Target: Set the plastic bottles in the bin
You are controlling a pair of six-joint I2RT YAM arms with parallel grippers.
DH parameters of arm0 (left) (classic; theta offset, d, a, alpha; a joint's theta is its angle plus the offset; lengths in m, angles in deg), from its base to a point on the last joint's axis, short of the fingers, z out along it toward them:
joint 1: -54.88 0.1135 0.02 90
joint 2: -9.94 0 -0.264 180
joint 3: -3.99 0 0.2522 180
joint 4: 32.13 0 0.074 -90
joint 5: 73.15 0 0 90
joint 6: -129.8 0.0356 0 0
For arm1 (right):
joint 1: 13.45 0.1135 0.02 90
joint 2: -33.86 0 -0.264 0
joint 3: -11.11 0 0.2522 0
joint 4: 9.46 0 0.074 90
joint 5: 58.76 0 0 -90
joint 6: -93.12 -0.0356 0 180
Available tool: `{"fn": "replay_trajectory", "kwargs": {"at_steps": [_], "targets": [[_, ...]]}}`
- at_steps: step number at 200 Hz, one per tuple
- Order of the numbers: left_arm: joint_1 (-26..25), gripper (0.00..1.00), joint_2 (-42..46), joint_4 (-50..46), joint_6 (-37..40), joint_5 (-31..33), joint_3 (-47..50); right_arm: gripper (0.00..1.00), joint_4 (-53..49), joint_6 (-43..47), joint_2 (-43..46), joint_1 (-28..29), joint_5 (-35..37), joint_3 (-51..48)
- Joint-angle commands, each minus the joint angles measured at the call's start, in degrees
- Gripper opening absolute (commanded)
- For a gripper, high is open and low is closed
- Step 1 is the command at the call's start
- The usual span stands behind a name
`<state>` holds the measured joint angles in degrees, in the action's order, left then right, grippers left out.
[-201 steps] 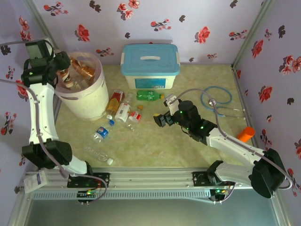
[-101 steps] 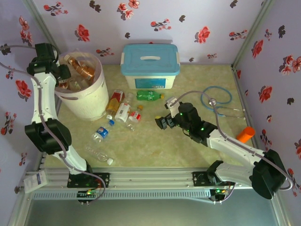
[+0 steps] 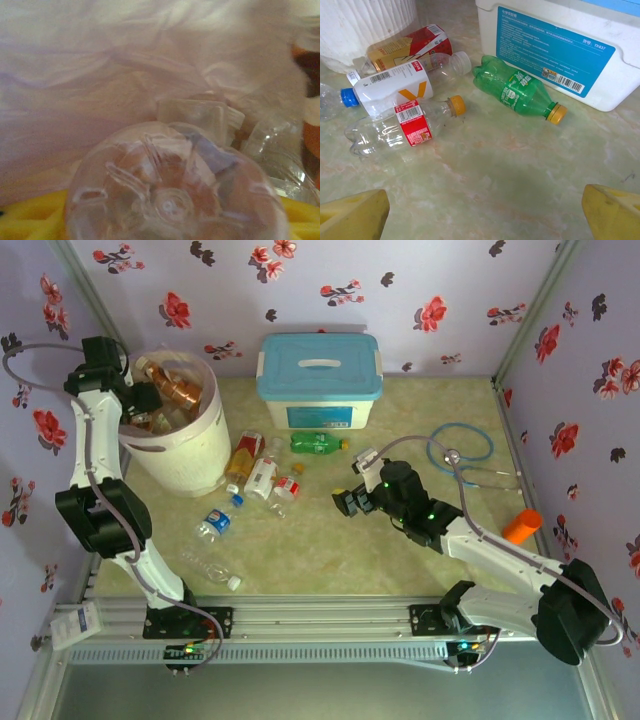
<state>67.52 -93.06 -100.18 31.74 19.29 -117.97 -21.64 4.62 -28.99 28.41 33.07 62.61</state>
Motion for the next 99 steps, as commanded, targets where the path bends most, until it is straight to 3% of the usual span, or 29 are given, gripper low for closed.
{"fn": "replay_trajectory", "kwargs": {"at_steps": [1,22,50,99], "targets": [[0.4,0.83,1.4,-0.1,0.2,0.0,-0.7,0.99,1.0,0.7,0.1,-0.5,1.3,-0.3],[0.3,0.93,3.0,0.2,1.0,0.0,-0.9,0.99,1.6,0.3,-0.4,-0.5,0.7,0.2],[-0.2,0.99,6.0,1.3,1.8,0.6,-1.1,0.99,1.9,0.2,-0.7,-0.5,0.6,0.6],[-3.2,1.00,12.9,4.9,4.5,3.0,-2.8,0.99,1.7,0.0,-1.8,-0.5,0.4,1.7]]}}
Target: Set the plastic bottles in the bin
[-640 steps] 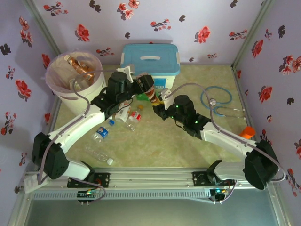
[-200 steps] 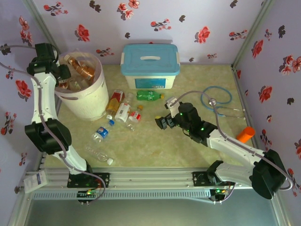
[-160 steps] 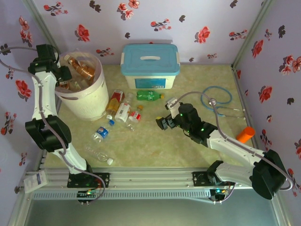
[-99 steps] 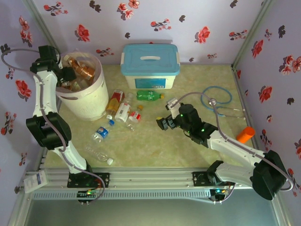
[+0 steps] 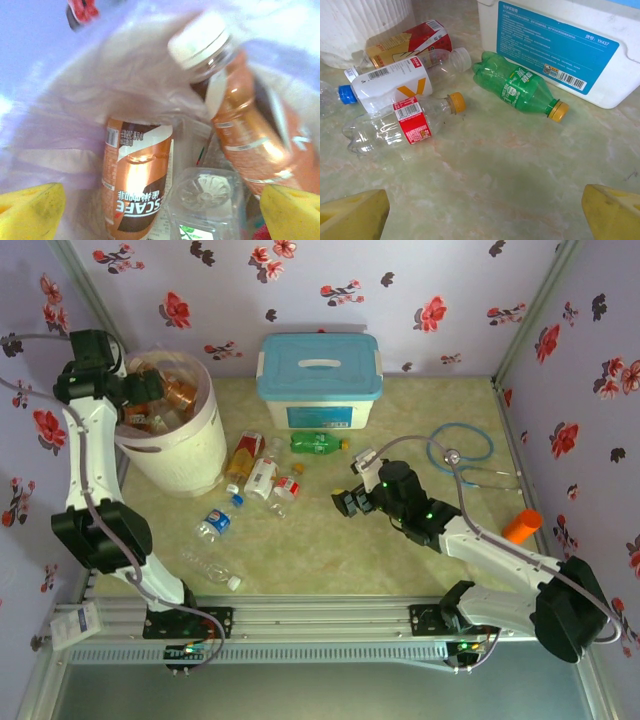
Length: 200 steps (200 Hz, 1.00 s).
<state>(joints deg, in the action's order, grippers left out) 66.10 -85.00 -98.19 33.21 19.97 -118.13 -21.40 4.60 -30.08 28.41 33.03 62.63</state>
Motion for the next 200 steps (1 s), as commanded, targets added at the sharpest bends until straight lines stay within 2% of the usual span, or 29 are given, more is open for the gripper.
{"fn": "replay_trajectory", "kwargs": {"at_steps": [1,28,58,73,97,121,138,175,200], "targets": [[-2.0,1.00,4.9,2.9,3.2,2.4,-2.8,0.99,1.5,0.0,-0.7,-0.5,0.4,1.7],[-6.2,1.00,7.1,1.1,4.4,4.5,-6.9,0.99,4.2,-3.7,1.2,-1.2,1.5,0.9],[-16.5,1.00,7.1,-5.2,8.8,10.8,-13.2,0.99,0.9,-12.7,2.8,-6.6,0.8,2.7],[-21.3,1.00,6.9,-8.0,7.9,12.7,-15.2,0.99,-2.9,-16.3,2.6,-9.6,-0.5,4.2],[-29.4,1.00,6.9,-10.2,6.5,15.6,-13.3,0.99,-5.7,-21.7,3.5,-14.7,-1.6,3.5],[-37.2,1.00,6.0,-11.9,5.1,16.8,-8.8,0.99,-7.0,-26.8,4.9,-21.3,-4.3,1.3],[-41.2,1.00,6.0,-10.9,1.1,16.4,-3.9,0.99,-8.0,-27.4,6.1,-25.5,-6.0,0.1],[-47.5,1.00,7.5,-1.4,-7.5,7.7,15.0,0.99,-12.3,-26.3,9.1,-30.0,-5.9,-1.2],[-50.1,1.00,5.6,4.4,-12.0,5.4,25.2,0.99,-13.5,-26.1,10.1,-31.1,-6.3,-1.3]]}}
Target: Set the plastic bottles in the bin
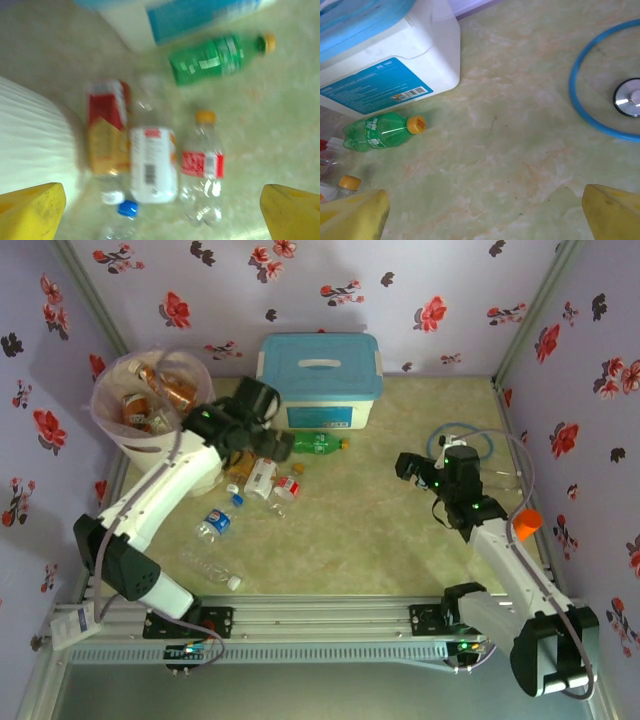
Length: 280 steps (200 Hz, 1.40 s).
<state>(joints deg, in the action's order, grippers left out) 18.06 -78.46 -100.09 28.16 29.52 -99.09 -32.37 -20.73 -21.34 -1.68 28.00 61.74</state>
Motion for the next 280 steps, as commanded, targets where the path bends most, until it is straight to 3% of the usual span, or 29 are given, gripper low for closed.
{"fn": "replay_trajectory", "kwargs": {"at_steps": [1,45,92,187,280], "targets": [[-2.0,1.00,-1.0,6.5,-7.1,-4.1,6.4,0.99,-2.6,-0.7,1.4,-1.0,-1.3,-0.4],[-2.3,0.97,-5.0,14.1,-8.6,-4.4,15.0,0.99,-3.3,-1.7,0.9,-1.0,-1.5,0.7],[-3.7,0.89,-11.8,18.0,-9.5,-8.1,15.5,0.99,-2.7,-2.9,0.5,-1.1,-1.4,0.2],[-4.7,0.86,-18.2,18.0,-10.9,-5.1,16.3,0.99,-1.9,-2.4,-0.2,-1.0,-1.2,-0.6],[-5.2,0.66,-17.6,16.0,-10.1,-4.8,12.3,0.99,-1.5,-1.9,-0.2,-1.1,-1.0,-0.8]]}}
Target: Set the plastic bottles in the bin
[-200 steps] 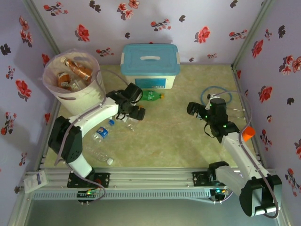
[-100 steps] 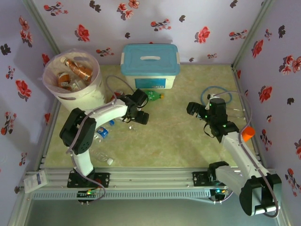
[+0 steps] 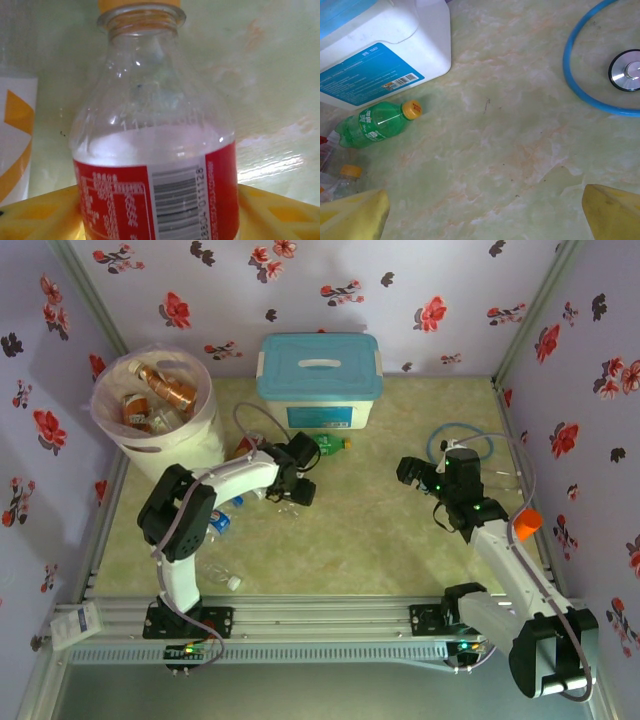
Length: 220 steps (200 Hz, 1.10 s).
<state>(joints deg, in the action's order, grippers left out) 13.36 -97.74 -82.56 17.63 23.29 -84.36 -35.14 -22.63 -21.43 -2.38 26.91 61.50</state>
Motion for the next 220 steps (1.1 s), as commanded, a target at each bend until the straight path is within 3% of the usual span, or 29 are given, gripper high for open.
{"fn": "replay_trajectory", "kwargs": {"at_steps": [1,68,97,125,152,190,220], "targets": [[-0.5,0.66,1.8,-1.6,0.5,1.5,-2.4,0.99,1.3,0.0,0.0,-0.4,0.1,-0.5],[0.4,0.57,9.4,-8.0,6.2,2.3,-12.1,0.99,1.3,0.2,0.1,-0.3,0.3,-0.5],[4.6,0.50,14.6,-11.8,9.7,2.4,-20.8,0.99,1.2,0.2,0.4,-0.3,0.4,-0.6],[12.4,0.38,18.7,-13.0,11.7,0.9,-27.8,0.99,2.0,-0.2,0.5,-0.4,0.3,-1.5],[23.3,0.28,21.3,-13.0,11.3,-3.2,-32.2,0.99,2.6,-0.2,0.2,-0.4,0.2,-2.2],[39.8,0.15,21.8,-9.5,2.7,-8.8,-33.2,0.99,3.5,0.1,0.0,-0.4,0.3,-3.0],[45.4,0.04,18.2,-7.7,-6.8,-10.2,-32.6,0.99,4.0,0.0,-0.1,-0.4,0.2,-3.4]]}}
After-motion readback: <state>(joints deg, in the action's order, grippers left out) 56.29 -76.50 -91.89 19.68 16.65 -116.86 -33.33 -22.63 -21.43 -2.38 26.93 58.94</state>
